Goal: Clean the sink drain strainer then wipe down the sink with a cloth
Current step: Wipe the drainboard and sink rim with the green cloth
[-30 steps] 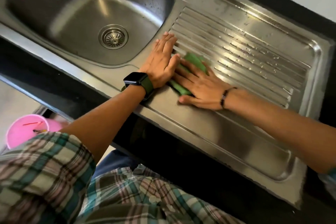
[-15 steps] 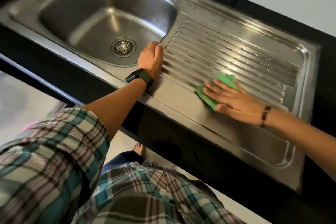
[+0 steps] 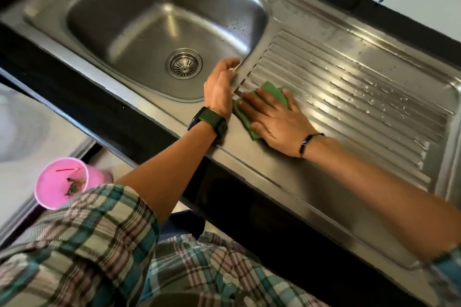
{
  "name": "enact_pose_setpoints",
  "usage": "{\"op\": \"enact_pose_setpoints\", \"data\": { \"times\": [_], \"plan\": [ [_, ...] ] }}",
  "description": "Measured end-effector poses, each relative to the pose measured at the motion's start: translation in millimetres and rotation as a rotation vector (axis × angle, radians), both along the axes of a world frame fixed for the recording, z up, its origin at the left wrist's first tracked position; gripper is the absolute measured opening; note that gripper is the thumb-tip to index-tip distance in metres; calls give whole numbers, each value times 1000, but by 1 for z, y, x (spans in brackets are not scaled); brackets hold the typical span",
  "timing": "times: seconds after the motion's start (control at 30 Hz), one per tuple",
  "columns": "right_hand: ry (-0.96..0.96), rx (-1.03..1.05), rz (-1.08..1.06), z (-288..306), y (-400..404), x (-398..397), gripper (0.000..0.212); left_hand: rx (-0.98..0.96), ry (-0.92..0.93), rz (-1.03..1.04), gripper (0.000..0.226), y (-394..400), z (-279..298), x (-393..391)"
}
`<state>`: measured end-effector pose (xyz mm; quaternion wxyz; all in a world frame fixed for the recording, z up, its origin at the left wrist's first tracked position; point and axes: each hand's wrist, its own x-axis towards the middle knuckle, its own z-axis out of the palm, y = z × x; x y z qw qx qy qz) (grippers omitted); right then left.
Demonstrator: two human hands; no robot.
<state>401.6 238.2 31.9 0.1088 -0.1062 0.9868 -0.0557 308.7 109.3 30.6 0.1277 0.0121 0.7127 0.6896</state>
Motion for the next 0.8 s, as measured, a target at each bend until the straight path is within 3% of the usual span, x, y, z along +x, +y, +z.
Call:
{"op": "enact_pose_setpoints", "data": {
  "times": [0.17, 0.3, 0.4, 0.57, 0.67, 0.8],
  "plan": [
    [76, -2, -120, -9, -36, -45, 52, 25, 29, 148, 40, 4, -2, 0],
    [79, 53, -215, -11, -49, -72, 64, -49, 146, 124, 46, 8, 3, 8],
    [87, 33, -247, -8, -55, -75, 67, -50, 127, 168, 49, 7, 7, 10],
    [130, -41, -342, -4, -56, -28, 62, -144, 202, 61, 48, 7, 9, 17],
    [187, -97, -383, -6, -44, 21, 50, -109, 174, 94, 45, 7, 8, 14],
    [146, -66, -434, -8, -44, 40, 50, -59, 168, 76, 43, 7, 7, 13]
  ]
}}
